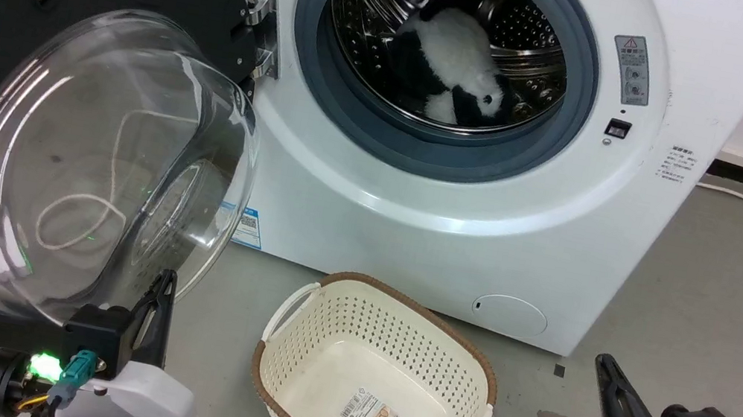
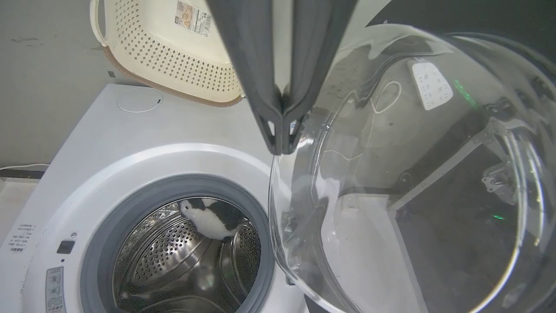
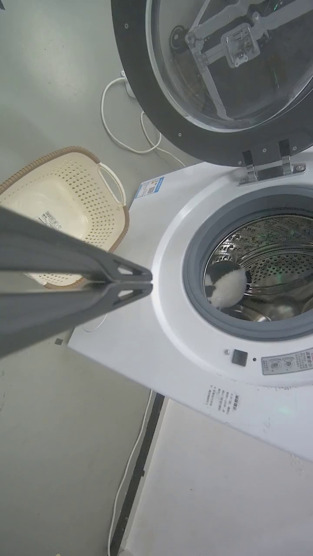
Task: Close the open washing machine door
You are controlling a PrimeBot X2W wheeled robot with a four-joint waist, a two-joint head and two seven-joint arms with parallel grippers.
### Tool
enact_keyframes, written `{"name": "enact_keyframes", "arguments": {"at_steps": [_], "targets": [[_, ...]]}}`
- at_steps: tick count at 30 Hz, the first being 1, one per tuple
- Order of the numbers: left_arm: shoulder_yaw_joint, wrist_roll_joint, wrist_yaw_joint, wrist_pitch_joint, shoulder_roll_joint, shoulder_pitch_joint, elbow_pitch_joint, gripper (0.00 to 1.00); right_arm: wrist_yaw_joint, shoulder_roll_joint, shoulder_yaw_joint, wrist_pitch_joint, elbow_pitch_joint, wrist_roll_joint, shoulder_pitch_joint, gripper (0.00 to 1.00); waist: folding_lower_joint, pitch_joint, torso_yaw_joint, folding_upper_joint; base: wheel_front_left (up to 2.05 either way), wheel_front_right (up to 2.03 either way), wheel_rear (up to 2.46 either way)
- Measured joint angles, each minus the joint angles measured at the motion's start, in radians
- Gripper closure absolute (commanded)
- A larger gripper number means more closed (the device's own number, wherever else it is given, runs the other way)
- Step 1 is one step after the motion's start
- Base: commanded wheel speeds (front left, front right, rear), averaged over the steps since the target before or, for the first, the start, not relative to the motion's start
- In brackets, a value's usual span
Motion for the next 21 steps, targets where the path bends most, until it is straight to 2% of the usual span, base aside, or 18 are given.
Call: {"name": "enact_keyframes", "arguments": {"at_steps": [21], "targets": [[0.0, 0.0, 0.0, 0.0, 0.0, 0.0, 0.0, 1.0, 0.0, 0.0, 0.0, 0.0, 0.0, 0.0, 0.0, 1.0, 0.0, 0.0, 0.0, 0.0, 0.0, 0.0, 0.0]]}}
